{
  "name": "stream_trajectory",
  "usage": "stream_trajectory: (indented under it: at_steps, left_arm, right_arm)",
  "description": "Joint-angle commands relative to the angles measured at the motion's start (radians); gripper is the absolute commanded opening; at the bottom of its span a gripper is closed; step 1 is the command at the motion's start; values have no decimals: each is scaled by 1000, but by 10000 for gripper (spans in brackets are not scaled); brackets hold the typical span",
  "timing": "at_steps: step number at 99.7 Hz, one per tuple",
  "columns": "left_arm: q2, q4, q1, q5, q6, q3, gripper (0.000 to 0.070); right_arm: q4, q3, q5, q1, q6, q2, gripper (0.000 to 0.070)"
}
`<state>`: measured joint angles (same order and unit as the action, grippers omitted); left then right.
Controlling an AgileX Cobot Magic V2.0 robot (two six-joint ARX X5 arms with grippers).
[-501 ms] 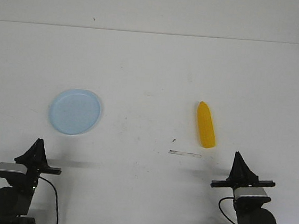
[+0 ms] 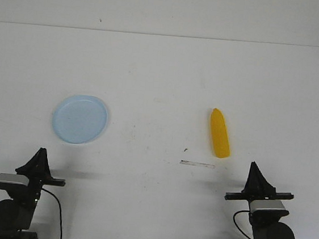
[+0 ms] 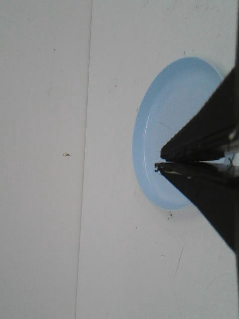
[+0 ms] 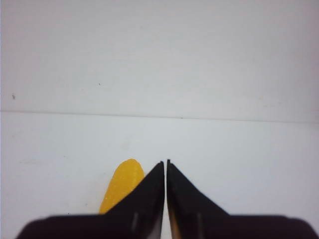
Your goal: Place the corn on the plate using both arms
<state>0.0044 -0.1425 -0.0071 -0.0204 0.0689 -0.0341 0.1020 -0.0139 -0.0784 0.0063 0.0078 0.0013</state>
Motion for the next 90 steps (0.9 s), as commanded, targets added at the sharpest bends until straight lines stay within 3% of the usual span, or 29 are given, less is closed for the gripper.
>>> stream_trajectory:
  at_steps: [1,48,90]
  left_arm:
    - [-1,-16,1,11,-30,21,1]
    - [33,-15,0,14,-23,-98,1]
    - [327,-16,0,14,-24,-324,1]
  right_arm:
    - [10,2,0,0,14,0,5]
    - [10,2,0,0,14,0,5]
    - [10,2,0,0,14,0,5]
